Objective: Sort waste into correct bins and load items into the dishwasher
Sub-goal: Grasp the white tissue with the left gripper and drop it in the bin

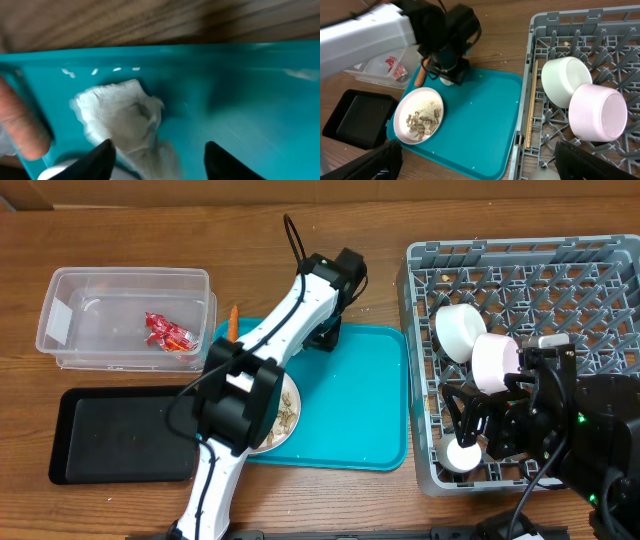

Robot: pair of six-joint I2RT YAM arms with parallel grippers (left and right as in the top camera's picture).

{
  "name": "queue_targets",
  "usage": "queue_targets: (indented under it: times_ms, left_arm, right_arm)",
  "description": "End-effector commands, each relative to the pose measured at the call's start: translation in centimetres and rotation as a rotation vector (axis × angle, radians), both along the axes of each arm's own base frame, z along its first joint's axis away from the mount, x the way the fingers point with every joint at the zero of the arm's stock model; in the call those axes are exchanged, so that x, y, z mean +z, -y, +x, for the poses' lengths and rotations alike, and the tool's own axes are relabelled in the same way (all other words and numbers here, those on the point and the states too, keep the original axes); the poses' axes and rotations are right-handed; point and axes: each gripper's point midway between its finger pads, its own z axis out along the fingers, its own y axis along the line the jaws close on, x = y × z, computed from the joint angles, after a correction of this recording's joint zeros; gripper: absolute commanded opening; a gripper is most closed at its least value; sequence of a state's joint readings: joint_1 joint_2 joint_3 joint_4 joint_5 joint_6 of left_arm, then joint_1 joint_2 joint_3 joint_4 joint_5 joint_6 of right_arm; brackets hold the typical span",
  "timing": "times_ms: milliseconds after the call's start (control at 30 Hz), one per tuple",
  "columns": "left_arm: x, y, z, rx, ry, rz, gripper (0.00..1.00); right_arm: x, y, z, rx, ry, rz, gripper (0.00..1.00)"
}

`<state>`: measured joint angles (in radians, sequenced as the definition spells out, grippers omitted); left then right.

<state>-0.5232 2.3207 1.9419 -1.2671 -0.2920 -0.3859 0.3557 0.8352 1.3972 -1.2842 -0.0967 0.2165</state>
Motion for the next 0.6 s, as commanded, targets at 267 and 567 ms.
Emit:
queue_targets:
  times_ms: [267,567]
  left_arm:
    - [7.3,-1.8,0.8,0.065,0.087,0.029,0.04]
    - [19.9,-13.3,-0.1,0.441,0.325,0.08,0.04]
  right_arm:
    - [0.7,0.1,-0.1,-0.005,0.02,0.007,1.0]
    - [0.7,0.1,-0.1,-0.005,0.02,0.007,1.0]
